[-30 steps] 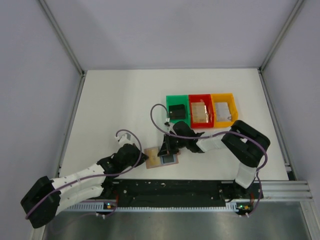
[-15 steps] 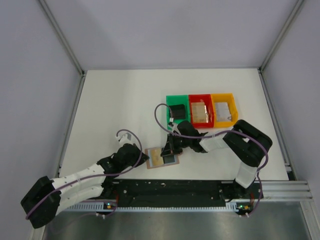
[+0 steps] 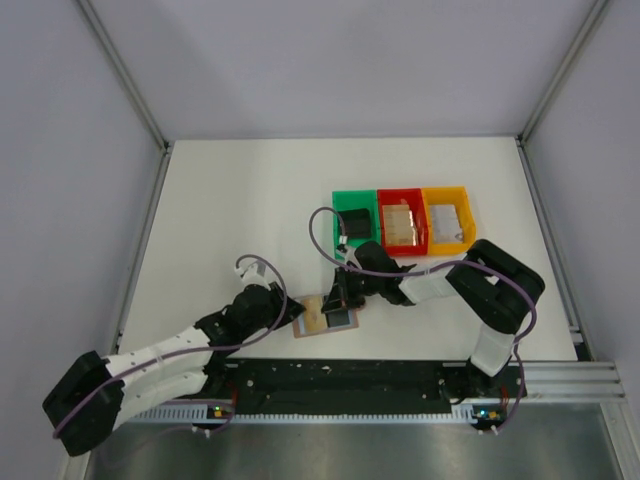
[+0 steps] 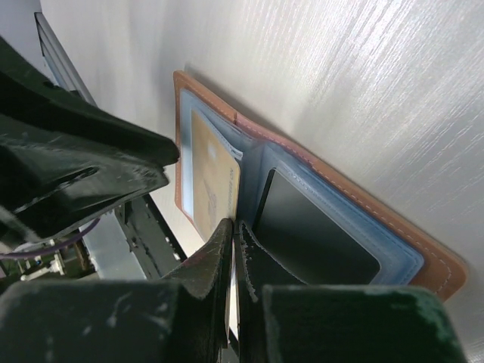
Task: Take the credit cards out of the card holder
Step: Remove the credit card from the card holder.
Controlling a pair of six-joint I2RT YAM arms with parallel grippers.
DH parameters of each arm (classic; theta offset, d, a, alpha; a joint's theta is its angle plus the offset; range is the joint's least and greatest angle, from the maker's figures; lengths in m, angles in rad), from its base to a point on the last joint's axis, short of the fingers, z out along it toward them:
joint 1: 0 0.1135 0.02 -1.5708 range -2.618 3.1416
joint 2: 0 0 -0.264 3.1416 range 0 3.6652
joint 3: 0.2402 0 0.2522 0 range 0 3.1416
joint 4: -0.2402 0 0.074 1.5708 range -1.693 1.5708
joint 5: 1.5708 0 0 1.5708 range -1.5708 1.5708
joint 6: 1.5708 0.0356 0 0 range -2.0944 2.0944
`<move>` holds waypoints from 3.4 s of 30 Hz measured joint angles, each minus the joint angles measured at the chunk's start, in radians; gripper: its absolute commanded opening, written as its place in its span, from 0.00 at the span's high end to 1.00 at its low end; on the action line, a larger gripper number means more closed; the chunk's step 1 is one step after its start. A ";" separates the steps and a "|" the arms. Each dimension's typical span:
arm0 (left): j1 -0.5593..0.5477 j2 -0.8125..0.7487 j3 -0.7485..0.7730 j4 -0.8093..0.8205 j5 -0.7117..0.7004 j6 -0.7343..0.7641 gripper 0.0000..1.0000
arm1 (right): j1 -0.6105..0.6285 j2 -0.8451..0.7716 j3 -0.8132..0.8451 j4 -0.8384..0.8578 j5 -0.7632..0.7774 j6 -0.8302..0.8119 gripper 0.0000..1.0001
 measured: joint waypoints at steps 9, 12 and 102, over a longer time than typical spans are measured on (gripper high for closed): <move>0.022 0.138 0.005 0.063 0.021 0.006 0.81 | 0.000 0.000 0.000 0.000 -0.002 0.000 1.00; 0.024 0.135 0.005 0.064 0.026 0.006 0.81 | 0.000 0.000 0.000 0.000 -0.004 0.000 1.00; 0.037 0.248 0.047 0.088 0.131 0.024 0.72 | -0.067 -0.019 -0.056 0.039 -0.068 -0.002 1.00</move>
